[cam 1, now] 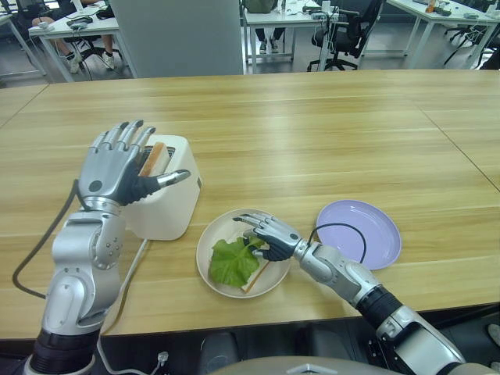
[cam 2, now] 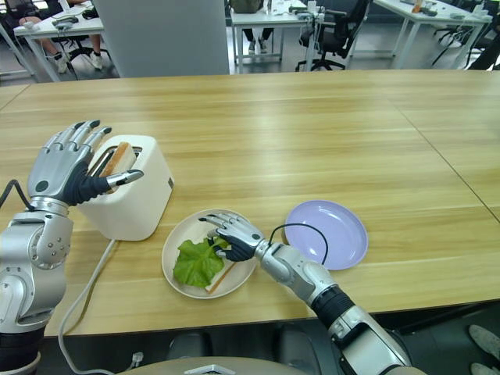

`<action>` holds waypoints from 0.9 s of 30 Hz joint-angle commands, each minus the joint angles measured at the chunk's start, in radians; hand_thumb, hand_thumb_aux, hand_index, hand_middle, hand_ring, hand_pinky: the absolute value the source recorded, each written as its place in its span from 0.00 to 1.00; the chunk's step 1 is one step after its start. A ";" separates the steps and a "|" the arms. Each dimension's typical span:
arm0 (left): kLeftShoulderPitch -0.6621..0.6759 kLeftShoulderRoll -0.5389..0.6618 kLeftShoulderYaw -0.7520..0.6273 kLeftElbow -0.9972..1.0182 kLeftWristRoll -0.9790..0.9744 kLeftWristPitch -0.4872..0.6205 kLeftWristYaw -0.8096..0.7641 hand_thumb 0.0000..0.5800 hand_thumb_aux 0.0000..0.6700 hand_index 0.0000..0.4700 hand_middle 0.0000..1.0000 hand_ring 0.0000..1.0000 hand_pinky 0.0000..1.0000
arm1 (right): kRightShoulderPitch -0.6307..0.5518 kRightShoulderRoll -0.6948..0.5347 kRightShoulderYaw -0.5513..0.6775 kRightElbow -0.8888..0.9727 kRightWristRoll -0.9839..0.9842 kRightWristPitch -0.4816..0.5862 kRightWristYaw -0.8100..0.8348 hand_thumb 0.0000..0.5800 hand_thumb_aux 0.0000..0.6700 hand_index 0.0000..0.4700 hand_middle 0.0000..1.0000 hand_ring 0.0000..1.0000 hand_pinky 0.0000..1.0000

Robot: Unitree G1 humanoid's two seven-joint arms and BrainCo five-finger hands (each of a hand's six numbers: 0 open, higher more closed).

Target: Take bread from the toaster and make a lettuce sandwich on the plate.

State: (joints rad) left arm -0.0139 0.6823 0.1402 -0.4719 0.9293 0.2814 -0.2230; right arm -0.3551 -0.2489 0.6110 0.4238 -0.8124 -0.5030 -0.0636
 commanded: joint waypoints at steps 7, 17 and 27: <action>-0.037 -0.002 -0.089 0.259 0.044 0.051 -0.041 0.00 0.00 0.00 0.00 0.00 0.00 | -0.012 -0.038 0.024 -0.002 -0.064 0.037 -0.008 0.42 0.24 0.23 0.00 0.00 0.00; -0.187 -0.006 -0.160 0.475 0.015 0.023 0.035 0.00 0.00 0.00 0.00 0.00 0.00 | 0.062 -0.131 -0.009 -0.176 -0.101 0.100 -0.003 0.00 0.00 0.00 0.00 0.00 0.00; -0.306 -0.012 -0.128 0.558 -0.121 -0.098 0.206 1.00 1.00 0.98 1.00 1.00 1.00 | 0.165 -0.175 -0.067 -0.377 -0.068 0.123 0.042 0.00 0.00 0.00 0.00 0.00 0.00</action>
State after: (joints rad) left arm -0.3042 0.6763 -0.0012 0.0735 0.8429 0.2104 -0.0467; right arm -0.2023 -0.4149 0.5658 0.0816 -0.8908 -0.3907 -0.0405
